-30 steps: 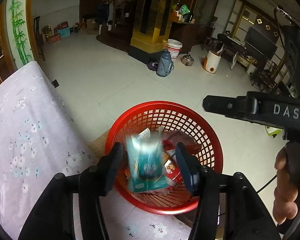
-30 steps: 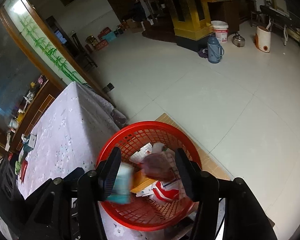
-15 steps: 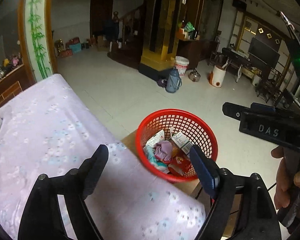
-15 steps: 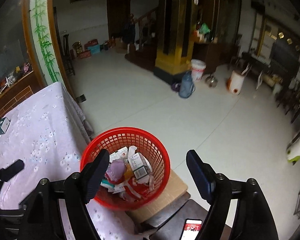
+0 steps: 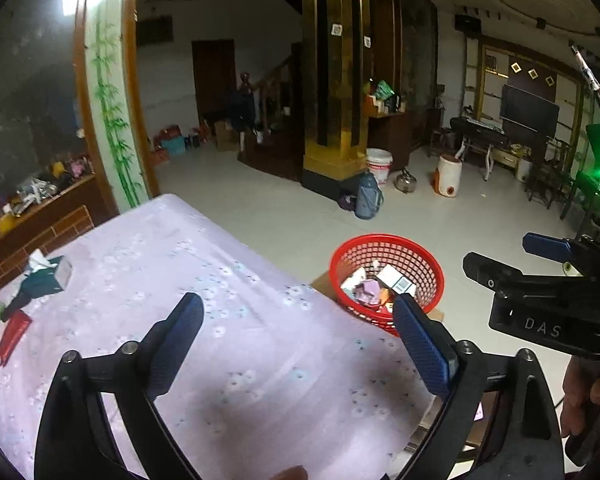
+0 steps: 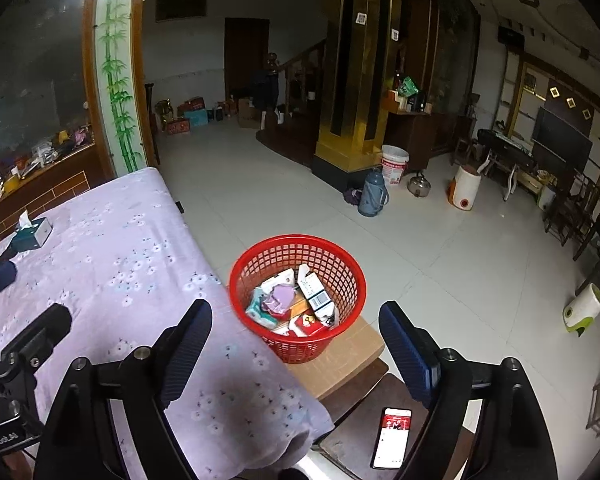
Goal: Collect trash
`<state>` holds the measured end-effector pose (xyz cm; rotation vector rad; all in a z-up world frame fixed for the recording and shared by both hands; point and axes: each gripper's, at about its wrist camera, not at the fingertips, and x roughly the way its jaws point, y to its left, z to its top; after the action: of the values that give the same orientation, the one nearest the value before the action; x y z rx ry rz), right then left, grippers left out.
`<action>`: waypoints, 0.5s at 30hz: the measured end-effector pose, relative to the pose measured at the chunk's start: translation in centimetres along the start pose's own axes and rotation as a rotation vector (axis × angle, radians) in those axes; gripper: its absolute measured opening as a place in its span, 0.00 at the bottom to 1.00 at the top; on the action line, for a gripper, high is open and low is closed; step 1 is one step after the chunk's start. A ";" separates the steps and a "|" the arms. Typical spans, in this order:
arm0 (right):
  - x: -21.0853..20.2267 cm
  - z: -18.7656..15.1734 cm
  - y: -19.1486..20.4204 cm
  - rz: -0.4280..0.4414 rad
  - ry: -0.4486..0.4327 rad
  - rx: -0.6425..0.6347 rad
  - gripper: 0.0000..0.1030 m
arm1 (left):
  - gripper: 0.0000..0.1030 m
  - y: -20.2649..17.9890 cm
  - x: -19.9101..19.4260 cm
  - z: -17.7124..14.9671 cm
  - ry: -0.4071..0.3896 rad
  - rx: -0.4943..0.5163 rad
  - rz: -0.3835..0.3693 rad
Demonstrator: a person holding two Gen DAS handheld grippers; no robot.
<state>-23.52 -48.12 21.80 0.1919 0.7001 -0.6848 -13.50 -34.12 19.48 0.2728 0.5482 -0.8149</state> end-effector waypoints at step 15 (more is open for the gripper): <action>-1.6 -0.6 1.3 -0.005 -0.019 0.001 0.87 | 0.96 0.5 -1.2 -0.3 0.001 0.029 0.035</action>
<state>-23.91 -46.02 22.30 0.1846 0.6827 -0.6909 -13.91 -32.89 19.92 0.3089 0.5310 -0.7895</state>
